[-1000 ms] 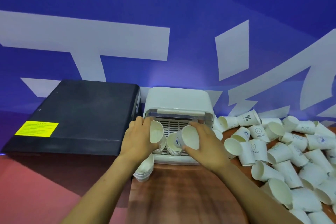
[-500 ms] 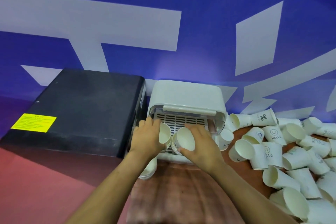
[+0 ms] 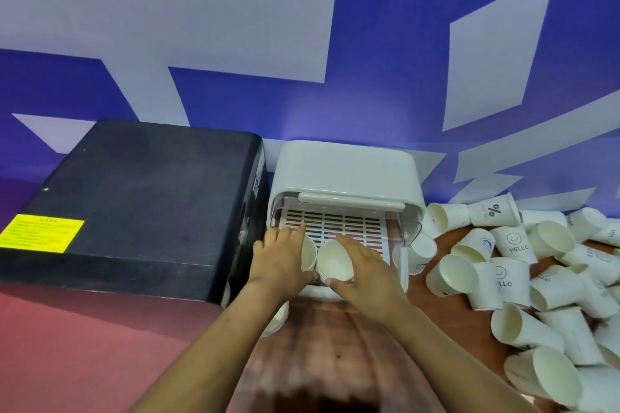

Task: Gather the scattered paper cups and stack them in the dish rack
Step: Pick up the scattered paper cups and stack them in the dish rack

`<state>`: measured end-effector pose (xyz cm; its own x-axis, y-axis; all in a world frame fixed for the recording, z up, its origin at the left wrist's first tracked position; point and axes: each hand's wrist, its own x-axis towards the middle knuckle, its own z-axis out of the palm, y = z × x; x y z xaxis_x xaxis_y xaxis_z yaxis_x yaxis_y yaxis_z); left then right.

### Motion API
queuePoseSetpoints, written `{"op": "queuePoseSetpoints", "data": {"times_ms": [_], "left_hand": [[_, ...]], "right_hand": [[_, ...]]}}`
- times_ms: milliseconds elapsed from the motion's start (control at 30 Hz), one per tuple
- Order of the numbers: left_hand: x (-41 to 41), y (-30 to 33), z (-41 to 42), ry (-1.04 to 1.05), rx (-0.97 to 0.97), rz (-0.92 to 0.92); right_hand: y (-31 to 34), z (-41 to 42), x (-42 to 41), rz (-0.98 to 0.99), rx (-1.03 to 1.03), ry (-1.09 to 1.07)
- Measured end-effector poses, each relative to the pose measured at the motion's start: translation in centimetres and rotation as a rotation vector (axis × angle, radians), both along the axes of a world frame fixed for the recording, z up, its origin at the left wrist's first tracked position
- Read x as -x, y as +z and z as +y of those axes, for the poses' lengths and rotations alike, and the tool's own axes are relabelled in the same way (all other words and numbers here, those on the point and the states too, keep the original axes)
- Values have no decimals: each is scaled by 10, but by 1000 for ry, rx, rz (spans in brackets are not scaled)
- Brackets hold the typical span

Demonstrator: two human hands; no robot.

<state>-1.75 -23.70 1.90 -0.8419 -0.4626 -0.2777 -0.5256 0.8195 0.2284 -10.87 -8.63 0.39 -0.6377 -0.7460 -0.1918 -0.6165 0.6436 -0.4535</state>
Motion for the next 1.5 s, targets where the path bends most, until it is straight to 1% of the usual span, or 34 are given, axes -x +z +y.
{"op": "queuePoseSetpoints", "data": {"times_ms": [167,300,367,533,700,900,1033,1167,1300,1400,1500], "left_hand": [[0,-6,-1,6,-59,1],[-2,1,4,-1,-82,3],[-8,8,12,-10,-97,69],[-29,18,44,-117,-128,328],[-42,19,81,-205,-178,395],[-42,9,133,-290,-217,242],[-33,7,162,-306,-205,181],[-15,1,186,-228,-216,143],[13,-9,233,-162,-235,34],[38,-16,267,-116,-245,-55],[50,-27,295,-61,-285,-127]], "right_hand": [[-3,0,4,14,-20,24],[-3,7,5,-12,16,29],[-2,17,3,-10,52,32],[14,60,-5,42,71,-35],[26,121,-12,73,81,-162],[21,184,-28,88,-21,-223],[24,220,-12,71,-33,-236],[25,255,15,55,-41,-259],[21,295,46,54,-78,-238],[16,317,65,16,-124,-219],[7,333,75,-9,-179,-148]]}}
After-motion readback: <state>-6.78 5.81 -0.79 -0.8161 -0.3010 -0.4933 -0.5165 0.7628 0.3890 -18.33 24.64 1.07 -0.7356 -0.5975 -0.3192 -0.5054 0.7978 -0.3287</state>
